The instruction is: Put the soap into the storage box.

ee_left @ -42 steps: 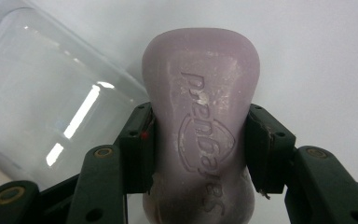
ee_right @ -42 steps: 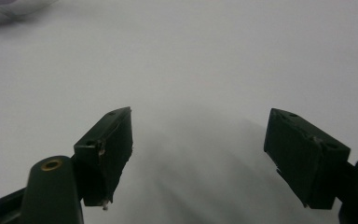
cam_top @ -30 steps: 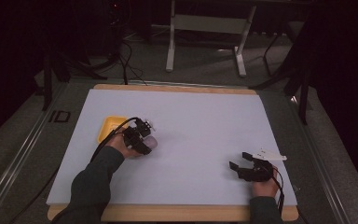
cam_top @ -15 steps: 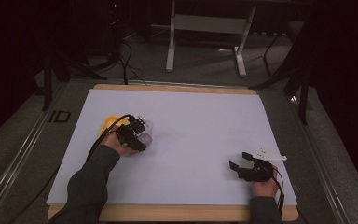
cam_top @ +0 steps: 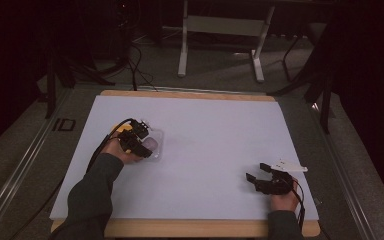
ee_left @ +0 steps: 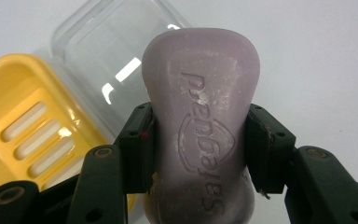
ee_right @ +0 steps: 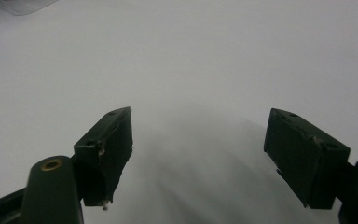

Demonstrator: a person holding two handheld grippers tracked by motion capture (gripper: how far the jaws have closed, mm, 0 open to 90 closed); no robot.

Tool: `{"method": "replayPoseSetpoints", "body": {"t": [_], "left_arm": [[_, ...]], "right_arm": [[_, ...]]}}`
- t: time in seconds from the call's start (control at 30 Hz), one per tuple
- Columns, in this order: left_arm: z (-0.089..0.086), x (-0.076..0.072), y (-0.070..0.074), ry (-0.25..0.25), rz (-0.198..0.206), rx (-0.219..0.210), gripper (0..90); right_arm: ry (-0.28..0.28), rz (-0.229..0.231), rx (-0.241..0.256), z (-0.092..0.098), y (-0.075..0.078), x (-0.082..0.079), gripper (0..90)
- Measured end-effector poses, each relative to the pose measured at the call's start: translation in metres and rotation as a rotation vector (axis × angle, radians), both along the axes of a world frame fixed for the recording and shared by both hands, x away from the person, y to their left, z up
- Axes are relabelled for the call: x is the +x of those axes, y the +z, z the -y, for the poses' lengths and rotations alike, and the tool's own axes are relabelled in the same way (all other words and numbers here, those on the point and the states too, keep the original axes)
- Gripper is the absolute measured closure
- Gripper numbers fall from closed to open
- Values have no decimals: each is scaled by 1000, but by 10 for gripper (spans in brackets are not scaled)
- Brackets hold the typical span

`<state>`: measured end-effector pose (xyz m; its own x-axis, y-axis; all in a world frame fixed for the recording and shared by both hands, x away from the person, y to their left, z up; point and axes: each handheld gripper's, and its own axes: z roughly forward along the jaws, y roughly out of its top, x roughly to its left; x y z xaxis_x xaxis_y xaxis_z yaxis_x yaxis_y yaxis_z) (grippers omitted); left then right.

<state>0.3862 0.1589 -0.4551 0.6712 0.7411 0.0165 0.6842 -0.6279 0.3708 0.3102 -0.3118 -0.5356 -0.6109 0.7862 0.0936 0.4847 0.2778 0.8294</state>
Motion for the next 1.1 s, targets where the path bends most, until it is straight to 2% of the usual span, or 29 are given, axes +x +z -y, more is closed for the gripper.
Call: {"method": "replayPoseSetpoints", "body": {"t": [1.1], "left_arm": [[-24, 8, 5, 108, 8, -2, 498]], "right_arm": [[0, -1, -1, 0, 0, 0, 232]]}}
